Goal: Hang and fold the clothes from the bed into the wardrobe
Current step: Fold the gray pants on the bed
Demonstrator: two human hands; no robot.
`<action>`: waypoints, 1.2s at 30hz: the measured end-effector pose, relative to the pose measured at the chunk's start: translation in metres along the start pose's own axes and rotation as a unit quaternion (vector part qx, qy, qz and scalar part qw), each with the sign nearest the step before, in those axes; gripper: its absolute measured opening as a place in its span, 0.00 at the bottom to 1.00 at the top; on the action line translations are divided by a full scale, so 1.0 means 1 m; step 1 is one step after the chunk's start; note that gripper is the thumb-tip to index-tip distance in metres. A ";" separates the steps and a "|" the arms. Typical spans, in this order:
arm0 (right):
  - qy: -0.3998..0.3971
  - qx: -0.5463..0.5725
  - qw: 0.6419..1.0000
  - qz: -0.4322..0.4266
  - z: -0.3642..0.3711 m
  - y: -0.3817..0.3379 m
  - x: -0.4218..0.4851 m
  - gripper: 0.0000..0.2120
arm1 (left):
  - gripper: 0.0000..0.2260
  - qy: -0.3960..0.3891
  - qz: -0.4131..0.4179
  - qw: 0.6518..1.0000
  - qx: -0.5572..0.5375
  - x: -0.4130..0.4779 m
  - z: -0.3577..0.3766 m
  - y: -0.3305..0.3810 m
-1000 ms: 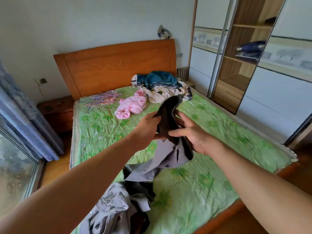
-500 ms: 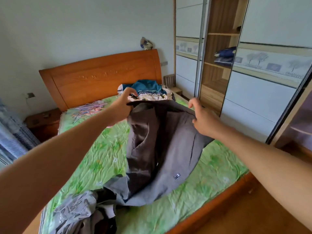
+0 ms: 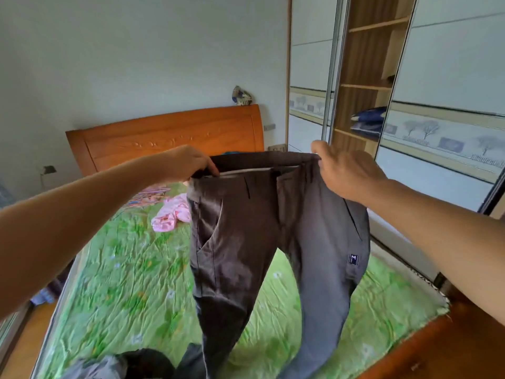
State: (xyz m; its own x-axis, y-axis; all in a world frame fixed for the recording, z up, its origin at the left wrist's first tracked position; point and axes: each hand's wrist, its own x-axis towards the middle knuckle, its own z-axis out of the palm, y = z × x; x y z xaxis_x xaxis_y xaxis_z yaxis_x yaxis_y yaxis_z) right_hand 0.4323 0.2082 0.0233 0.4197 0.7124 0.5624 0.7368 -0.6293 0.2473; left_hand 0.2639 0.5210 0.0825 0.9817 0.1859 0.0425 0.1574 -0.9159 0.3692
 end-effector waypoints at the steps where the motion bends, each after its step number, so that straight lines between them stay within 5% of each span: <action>1: -0.012 -0.024 0.999 -0.032 0.006 0.009 0.007 0.17 | 0.13 -0.017 -0.009 1.000 -0.011 0.008 0.000 -0.002; 3: -0.040 -0.072 0.993 -0.079 0.017 0.028 0.022 0.20 | 0.31 -0.067 0.022 0.998 0.004 0.024 -0.001 -0.009; 4: -0.048 -0.092 0.991 -0.089 0.023 0.036 0.029 0.20 | 0.31 -0.070 0.036 0.996 0.030 0.032 0.002 -0.011; 7: -0.041 -0.089 0.989 -0.113 0.039 0.057 0.049 0.11 | 0.16 0.006 0.094 0.986 0.135 0.061 0.014 -0.025; 10: -0.041 -0.069 0.986 -0.143 0.060 0.077 0.064 0.17 | 0.07 0.014 0.100 0.980 0.169 0.083 0.020 -0.032; 19: -0.060 0.097 0.987 -0.114 0.120 0.120 0.132 0.10 | 0.13 0.107 0.004 0.989 0.100 0.119 0.013 -0.028; 26: 0.008 0.239 0.964 -0.116 0.093 0.165 0.223 0.14 | 0.11 0.182 -0.066 0.976 0.103 0.139 -0.055 0.016; 32: 0.055 0.259 0.958 -0.114 0.057 0.189 0.283 0.13 | 0.13 0.273 -0.057 0.956 0.089 0.143 -0.110 0.042; 36: 0.020 0.254 0.960 -0.117 0.054 0.189 0.298 0.13 | 0.14 0.251 -0.094 0.961 0.065 0.149 -0.115 0.037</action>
State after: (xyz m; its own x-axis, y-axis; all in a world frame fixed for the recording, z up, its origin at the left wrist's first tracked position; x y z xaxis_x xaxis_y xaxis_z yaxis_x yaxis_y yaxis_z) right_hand 0.7251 0.3186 0.1946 0.1980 0.7971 0.5704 0.9760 -0.2140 -0.0398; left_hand 0.4034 0.5556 0.2090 0.7634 0.4715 0.4415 0.3722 -0.8797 0.2959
